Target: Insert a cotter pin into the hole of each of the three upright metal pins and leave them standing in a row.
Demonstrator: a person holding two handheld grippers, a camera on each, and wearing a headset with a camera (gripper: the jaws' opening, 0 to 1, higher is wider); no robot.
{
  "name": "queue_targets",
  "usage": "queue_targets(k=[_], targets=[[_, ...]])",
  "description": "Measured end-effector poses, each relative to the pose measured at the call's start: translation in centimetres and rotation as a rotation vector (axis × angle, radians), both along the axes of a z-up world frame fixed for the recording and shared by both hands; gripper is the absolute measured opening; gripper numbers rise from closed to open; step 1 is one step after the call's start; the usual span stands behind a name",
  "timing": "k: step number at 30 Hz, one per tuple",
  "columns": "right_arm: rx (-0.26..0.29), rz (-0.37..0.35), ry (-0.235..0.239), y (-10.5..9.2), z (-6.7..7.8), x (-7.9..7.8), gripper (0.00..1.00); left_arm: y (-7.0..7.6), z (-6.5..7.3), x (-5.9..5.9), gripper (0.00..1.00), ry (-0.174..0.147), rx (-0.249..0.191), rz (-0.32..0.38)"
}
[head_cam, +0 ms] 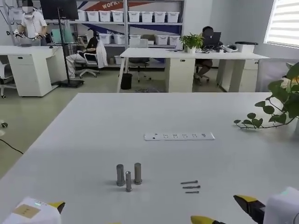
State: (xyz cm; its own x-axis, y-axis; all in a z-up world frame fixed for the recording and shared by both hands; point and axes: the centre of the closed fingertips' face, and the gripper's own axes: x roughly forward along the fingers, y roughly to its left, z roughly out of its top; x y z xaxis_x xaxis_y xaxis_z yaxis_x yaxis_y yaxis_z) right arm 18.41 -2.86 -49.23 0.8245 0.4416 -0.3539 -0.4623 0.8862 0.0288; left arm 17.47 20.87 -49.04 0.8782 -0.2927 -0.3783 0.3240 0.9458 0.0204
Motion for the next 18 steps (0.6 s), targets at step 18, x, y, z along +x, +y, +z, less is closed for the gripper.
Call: queue_targets(k=[18], targets=[[0.022, 0.057, 0.009, 1.4, 0.4, 0.9, 0.59, -1.5, -2.3, 5.3, 0.50, 0.015, 0.024, -0.119]])
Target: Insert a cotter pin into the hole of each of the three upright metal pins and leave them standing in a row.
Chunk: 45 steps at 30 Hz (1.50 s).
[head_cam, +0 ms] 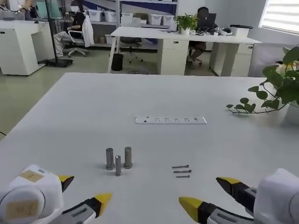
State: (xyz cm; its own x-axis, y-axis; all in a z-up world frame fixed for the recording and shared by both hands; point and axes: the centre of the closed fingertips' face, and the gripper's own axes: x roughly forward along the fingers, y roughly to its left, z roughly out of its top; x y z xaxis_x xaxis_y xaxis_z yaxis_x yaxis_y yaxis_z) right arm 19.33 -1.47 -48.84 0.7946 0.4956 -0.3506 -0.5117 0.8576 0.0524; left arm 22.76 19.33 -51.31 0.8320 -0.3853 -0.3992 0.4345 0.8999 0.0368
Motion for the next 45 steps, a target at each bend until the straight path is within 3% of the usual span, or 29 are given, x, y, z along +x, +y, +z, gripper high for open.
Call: queue_targets(k=[8, 13, 17, 28, 33, 45], targets=[[-0.004, 0.021, 0.035, 0.0, -0.9, 0.5, 0.60, -1.1, -1.3, 2.9, 0.42, 0.013, 0.027, -0.067], [-0.013, 0.035, 0.045, 0.2, -1.3, 0.5, 0.60, -1.7, -2.3, 4.6, 0.40, 0.031, -0.022, -0.084], [-0.019, 0.038, 0.046, 0.2, -1.4, 0.5, 0.59, -2.1, -3.4, 5.7, 0.37, 0.034, 0.001, -0.101], [-0.024, 0.049, 0.064, 0.4, -2.3, 1.1, 0.57, -3.1, -4.4, 8.6, 0.27, 0.003, 0.007, -0.146], [-0.028, 0.056, 0.066, 0.7, -2.5, 1.5, 0.57, -3.6, -4.7, 10.0, 0.24, 0.001, -0.018, -0.152], [-0.022, 0.026, 0.104, 0.3, -4.0, 2.1, 0.53, -4.3, -5.9, 11.5, 0.09, 0.011, -0.023, -0.181]])
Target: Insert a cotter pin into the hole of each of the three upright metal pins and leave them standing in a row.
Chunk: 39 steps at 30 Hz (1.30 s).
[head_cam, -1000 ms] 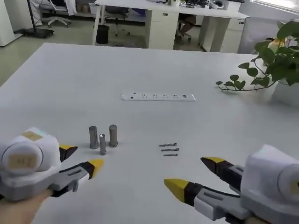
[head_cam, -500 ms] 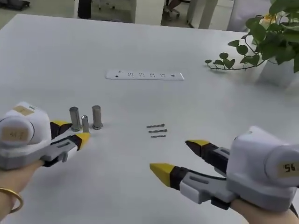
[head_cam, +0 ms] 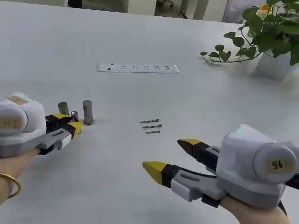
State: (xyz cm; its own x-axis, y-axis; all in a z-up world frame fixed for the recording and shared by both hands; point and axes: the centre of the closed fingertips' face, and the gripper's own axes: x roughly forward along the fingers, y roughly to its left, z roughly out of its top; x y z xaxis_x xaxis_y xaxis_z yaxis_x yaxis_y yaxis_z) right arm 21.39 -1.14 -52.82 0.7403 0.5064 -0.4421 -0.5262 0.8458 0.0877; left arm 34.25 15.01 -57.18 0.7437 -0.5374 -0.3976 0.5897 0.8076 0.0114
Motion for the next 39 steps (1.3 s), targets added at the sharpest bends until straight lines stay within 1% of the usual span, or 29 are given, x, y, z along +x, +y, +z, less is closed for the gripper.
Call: queue_targets(k=[2, 7, 11, 14, 18, 20, 21, 23, 24, 26, 27, 29, 30, 31, 32, 34, 36, 39], targets=[[0.007, -0.014, 0.011, -0.1, -0.2, 0.1, 0.53, 0.0, -0.2, 0.1, 0.06, 0.004, 0.000, -0.003], [0.026, -0.034, 0.018, -0.3, -0.3, 0.3, 0.51, -0.2, -0.2, 0.1, 0.06, -0.002, -0.001, -0.011], [0.028, -0.034, 0.022, -0.3, -0.4, 0.4, 0.51, -0.1, -0.2, 0.2, 0.06, 0.001, -0.008, -0.012], [0.026, -0.034, 0.021, -0.4, -0.4, 0.4, 0.51, -0.2, -0.2, 0.1, 0.06, -0.011, 0.006, -0.033], [0.032, -0.042, 0.018, -0.7, -0.1, 0.4, 0.51, -0.5, -0.1, -0.2, 0.05, -0.008, 0.008, -0.052], [0.033, -0.045, 0.016, -0.8, 0.0, 0.4, 0.51, -0.9, 0.0, -0.6, 0.05, -0.015, 0.025, -0.073], [0.034, -0.046, 0.016, -0.9, 0.0, 0.4, 0.51, -1.0, 0.0, -0.8, 0.05, -0.017, 0.025, -0.079], [0.033, -0.049, 0.018, -1.0, -0.1, 0.3, 0.51, -1.5, 0.3, -1.3, 0.05, -0.017, 0.003, -0.095], [0.032, -0.049, 0.019, -1.1, -0.1, 0.2, 0.51, -1.8, 0.4, -1.6, 0.05, -0.017, -0.001, -0.107], [0.031, -0.050, 0.020, -1.3, 0.0, 0.1, 0.51, -2.2, 0.4, -2.1, 0.05, -0.016, 0.007, -0.122], [0.031, -0.050, 0.020, -1.3, 0.0, 0.0, 0.51, -2.5, 0.4, -2.5, 0.05, -0.021, 0.022, -0.139], [0.035, -0.053, 0.020, -1.4, 0.1, 0.0, 0.51, -2.9, 0.4, -2.9, 0.05, -0.024, 0.028, -0.151], [0.039, -0.054, 0.023, -1.5, 0.2, 0.0, 0.51, -3.3, 0.4, -3.5, 0.05, -0.013, 0.011, -0.160], [0.040, -0.054, 0.023, -1.5, 0.2, 0.0, 0.51, -3.4, 0.4, -3.6, 0.05, -0.012, 0.008, -0.162], [0.039, -0.054, 0.022, -1.5, 0.3, 0.0, 0.51, -3.7, 0.4, -4.2, 0.05, -0.007, 0.001, -0.162], [0.040, -0.050, 0.019, -1.4, 0.5, -0.1, 0.51, -4.1, 0.4, -4.9, 0.05, -0.010, 0.004, -0.172], [0.042, -0.046, 0.017, -1.3, 0.6, -0.1, 0.51, -4.5, 0.3, -5.6, 0.05, -0.003, -0.007, -0.182], [0.043, -0.040, 0.017, -1.1, 0.7, -0.1, 0.51, -5.0, 0.4, -6.2, 0.05, 0.001, -0.011, -0.201]])
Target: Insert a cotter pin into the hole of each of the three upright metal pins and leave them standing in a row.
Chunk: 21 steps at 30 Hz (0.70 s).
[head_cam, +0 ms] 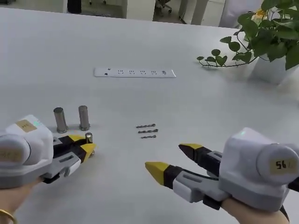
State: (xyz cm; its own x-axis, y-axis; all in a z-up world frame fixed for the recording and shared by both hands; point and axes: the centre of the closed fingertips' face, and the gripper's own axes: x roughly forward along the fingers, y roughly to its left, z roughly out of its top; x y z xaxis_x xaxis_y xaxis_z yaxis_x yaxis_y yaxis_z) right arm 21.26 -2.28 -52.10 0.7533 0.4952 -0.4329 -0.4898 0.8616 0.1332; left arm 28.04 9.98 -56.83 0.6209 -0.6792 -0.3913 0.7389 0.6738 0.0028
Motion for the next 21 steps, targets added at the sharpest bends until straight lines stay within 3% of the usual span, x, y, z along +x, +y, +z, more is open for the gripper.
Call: queue_targets(k=[8, 21], targets=[[0.001, 0.007, -0.003, 0.1, 0.1, -0.2, 0.51, -0.9, -0.3, -1.5, 0.05, 0.003, 0.011, -0.042], [0.007, 0.002, 0.012, -0.2, -0.1, -0.4, 0.48, -1.0, -0.8, -1.9, 0.06, 0.016, 0.012, -0.061]])
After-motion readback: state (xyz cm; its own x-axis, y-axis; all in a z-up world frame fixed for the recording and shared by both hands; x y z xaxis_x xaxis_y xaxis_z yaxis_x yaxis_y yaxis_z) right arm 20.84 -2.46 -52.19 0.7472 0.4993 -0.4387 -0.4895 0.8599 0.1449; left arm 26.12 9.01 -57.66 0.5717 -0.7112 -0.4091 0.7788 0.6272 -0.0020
